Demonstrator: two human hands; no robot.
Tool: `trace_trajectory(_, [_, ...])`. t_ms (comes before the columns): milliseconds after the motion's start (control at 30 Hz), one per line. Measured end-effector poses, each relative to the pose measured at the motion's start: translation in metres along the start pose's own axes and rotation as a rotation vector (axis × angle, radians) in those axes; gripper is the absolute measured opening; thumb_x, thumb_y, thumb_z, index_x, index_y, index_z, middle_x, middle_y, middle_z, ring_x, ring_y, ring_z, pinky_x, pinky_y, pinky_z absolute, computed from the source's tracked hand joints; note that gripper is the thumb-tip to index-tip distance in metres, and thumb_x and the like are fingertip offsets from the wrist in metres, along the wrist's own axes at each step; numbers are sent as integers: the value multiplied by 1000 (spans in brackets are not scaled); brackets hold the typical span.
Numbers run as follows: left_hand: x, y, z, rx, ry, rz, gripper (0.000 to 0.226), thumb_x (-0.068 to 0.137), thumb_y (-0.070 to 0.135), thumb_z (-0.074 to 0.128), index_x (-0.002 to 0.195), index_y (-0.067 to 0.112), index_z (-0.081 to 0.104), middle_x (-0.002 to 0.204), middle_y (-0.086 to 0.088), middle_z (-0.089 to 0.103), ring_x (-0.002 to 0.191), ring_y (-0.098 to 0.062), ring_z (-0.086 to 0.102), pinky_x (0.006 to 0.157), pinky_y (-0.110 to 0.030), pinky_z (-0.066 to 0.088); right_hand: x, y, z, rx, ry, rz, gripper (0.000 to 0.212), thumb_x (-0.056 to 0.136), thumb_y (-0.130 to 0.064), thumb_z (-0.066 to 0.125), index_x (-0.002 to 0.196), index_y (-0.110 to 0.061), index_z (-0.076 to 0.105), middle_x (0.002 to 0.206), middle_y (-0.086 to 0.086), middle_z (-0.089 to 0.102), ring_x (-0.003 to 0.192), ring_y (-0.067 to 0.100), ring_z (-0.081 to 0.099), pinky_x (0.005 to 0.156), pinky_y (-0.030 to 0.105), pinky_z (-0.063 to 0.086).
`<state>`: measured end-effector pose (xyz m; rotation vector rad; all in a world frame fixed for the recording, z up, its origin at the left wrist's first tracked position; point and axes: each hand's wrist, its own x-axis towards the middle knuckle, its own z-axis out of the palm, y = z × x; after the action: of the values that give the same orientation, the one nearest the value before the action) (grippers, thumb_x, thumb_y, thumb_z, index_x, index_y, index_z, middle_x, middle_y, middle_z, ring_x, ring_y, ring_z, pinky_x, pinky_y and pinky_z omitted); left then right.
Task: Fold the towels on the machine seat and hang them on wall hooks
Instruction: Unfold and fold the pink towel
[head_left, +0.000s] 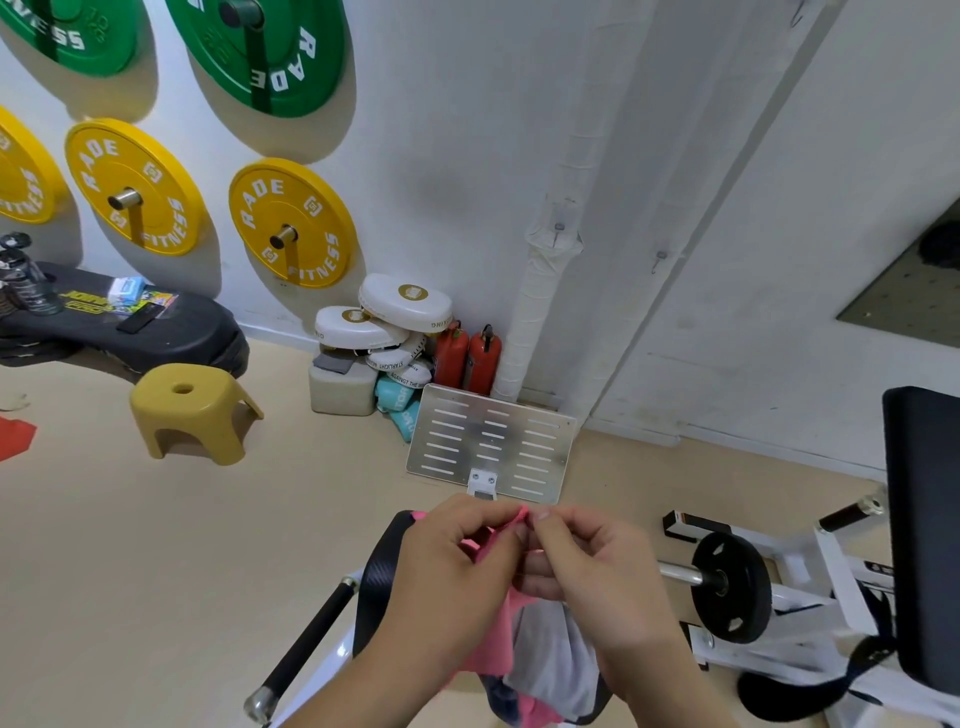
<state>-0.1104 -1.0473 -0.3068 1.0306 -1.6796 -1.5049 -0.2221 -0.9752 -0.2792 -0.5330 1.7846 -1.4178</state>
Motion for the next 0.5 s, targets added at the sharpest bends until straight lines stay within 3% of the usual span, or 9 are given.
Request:
trace_trajectory(67, [0,1,-3,3,-17,5,30,92,12,73,90,41,82,89,12,76,87,-6,72,79,-30,58,0,0,-3,-121,11,-40,21,96,-12,67,82,-21,81,82,10,79,82,26,78,77,39,65])
trace_trajectory(167, [3,6,-13,23,-113,32,22,93,16,73,94,37,82,93,13,76,91,-8,71,85,-33,58,-2,-1,-10,-251,-36,-132,26,87,-22,79,101,-42,75,107,-11,76,103,3,71,89,24,58])
trace_trajectory(233, [6,12,-21,54,-187,102,20,93,17,73,95,35,82,93,13,76,93,-10,71,85,-33,58,-2,-7,-16,-262,-106,-167,35,87,-22,79,114,-42,71,118,-18,72,116,-3,65,102,25,51])
trace_trajectory(333, [14,21,-31,133,-249,238,24,92,14,73,99,36,81,90,12,75,91,-11,70,77,-25,56,-2,-19,-17,-245,-158,-208,20,88,-16,78,101,-31,80,102,-7,80,106,8,73,102,39,55])
trace_trajectory(433, [22,20,-36,267,-256,364,30,92,11,72,105,38,79,89,16,73,91,-8,68,72,-13,48,-1,-24,-13,-310,-121,-242,16,89,-17,77,92,-32,82,91,-8,81,95,7,75,94,36,57])
trace_trajectory(500, [23,16,-36,259,-285,338,25,90,15,70,104,35,77,89,14,72,87,-6,68,69,-12,47,1,-24,-11,-371,-94,-261,15,90,-16,76,88,-30,82,84,-11,80,86,4,75,85,28,58])
